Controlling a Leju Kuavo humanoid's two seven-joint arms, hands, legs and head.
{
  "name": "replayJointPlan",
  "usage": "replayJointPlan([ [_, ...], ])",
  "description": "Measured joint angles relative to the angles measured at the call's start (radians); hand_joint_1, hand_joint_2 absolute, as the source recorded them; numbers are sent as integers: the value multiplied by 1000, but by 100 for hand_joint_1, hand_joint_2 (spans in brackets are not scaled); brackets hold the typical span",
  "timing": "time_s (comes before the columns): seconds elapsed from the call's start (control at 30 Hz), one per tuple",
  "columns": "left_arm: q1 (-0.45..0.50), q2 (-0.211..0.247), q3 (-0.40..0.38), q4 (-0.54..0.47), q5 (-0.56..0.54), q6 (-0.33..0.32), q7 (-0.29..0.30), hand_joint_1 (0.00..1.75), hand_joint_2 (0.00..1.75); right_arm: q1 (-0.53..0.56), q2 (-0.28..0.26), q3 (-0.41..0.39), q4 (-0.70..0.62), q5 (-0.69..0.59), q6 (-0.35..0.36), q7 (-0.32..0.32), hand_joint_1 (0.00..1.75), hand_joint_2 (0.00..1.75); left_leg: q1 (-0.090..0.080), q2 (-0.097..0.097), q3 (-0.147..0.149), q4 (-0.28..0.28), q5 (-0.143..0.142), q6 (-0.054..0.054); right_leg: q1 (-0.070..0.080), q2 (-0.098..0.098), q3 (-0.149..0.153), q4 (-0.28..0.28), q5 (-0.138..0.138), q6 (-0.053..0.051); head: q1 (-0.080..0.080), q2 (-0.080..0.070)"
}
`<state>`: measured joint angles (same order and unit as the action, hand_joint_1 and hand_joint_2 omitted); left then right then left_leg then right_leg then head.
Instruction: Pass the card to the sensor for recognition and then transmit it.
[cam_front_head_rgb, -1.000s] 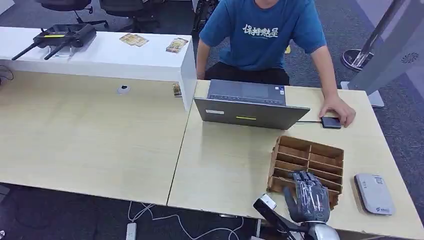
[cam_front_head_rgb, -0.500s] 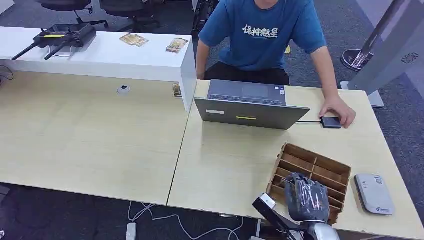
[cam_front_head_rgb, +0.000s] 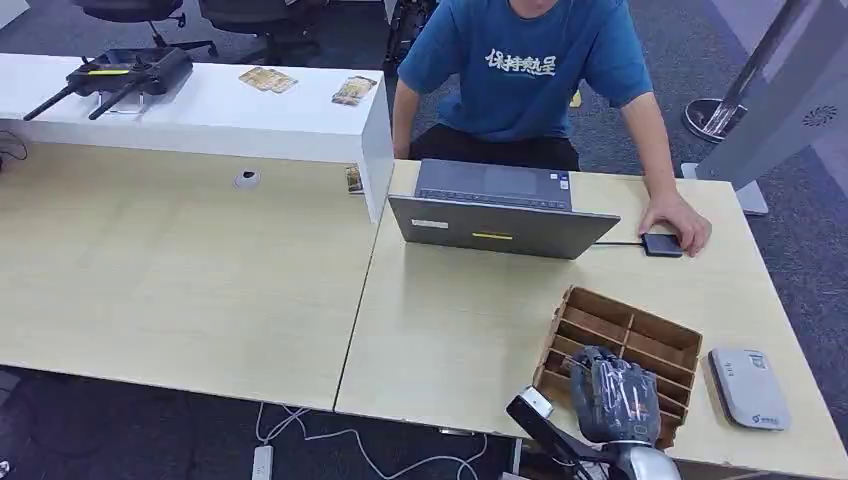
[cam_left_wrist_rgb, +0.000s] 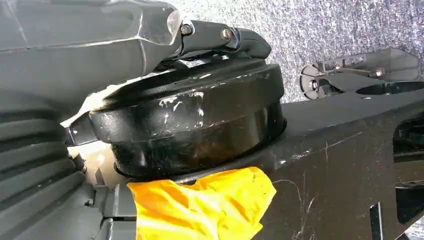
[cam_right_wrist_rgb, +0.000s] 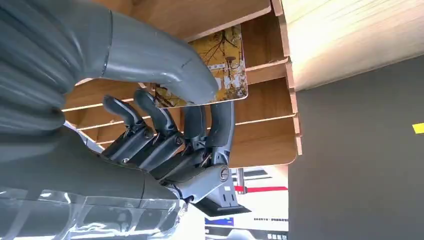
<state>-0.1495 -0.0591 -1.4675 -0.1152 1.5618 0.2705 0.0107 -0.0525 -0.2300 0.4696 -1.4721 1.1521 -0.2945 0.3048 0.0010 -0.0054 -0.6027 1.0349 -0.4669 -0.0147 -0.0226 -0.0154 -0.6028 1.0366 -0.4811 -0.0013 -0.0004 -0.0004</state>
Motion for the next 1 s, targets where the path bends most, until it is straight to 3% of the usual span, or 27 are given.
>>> replayJointPlan([
  [0.1, 0, 0, 0, 0, 0, 0, 0, 0, 175, 0, -1, 0, 0, 0, 1, 0, 173, 175, 0, 0, 0, 0, 0, 0, 0, 0, 0, 0, 0, 0, 0, 0],
  [0.2, 0, 0, 0, 0, 0, 0, -1, 0, 175, 1, -1, 0, 0, -1, 2, 0, 162, 175, 0, 0, 0, 0, 0, 0, 0, 0, 0, 0, 0, 0, 0, 0],
  [0.23, 0, -1, 0, 0, 0, 0, -1, 0, 175, 1, -2, 0, -2, -4, 3, 0, 175, 175, 0, 0, 0, 0, 0, 0, 0, 0, 0, 0, 0, 0, 0, 0],
  [0.3, 0, -1, 0, 0, 0, 0, -2, 0, 175, 2, -3, 1, -5, -7, -3, -7, 175, 175, 0, 0, 0, 0, 0, 0, 0, 0, 0, 0, 0, 0, 0, 0],
  [0.37, 1, -1, 0, 0, 0, 0, -4, 0, 175, 15, -2, 0, -17, -20, -90, -64, 175, 175, 0, -1, 0, 0, 0, 0, 0, 0, 0, 0, 0, 0, 0, 0],
  [0.43, 3, -1, 0, 0, 0, -2, -11, 0, 175, 54, 18, -8, -60, 2, -288, -138, 175, 175, 0, -1, 0, 0, 0, 0, 0, -1, 0, 0, 0, 0, 0, 0],
  [0.5, 3, -1, 0, 0, 0, -2, -13, 0, 175, 85, 55, -24, -115, 22, -379, -196, 175, 175, 0, -1, 0, 0, 0, 0, 0, 0, 0, 0, -1, -1, 0, 0],
  [0.7, 4, -1, 0, 2, -2, -2, -14, 0, 175, 172, 209, -161, -275, -40, -399, -495, 175, 175, 0, -1, 0, -1, -1, -1, 0, -1, 0, 0, -2, -1, 0, 0],
  [0.9, 4, -1, 0, 2, -3, -3, -14, 0, 175, 215, 326, -281, -343, -106, -400, -671, 175, 175, 0, -1, 1, -1, 0, -1, 0, -1, 0, 0, -2, -2, 0, 0],
  [1.0, 4, -1, 0, 2, -3, -3, -14, 0, 175, 224, 370, -321, -361, -119, -400, -710, 175, 175, 0, -1, 1, -1, 0, -1, 0, -1, 0, 0, -2, -2, 0, 0],
])
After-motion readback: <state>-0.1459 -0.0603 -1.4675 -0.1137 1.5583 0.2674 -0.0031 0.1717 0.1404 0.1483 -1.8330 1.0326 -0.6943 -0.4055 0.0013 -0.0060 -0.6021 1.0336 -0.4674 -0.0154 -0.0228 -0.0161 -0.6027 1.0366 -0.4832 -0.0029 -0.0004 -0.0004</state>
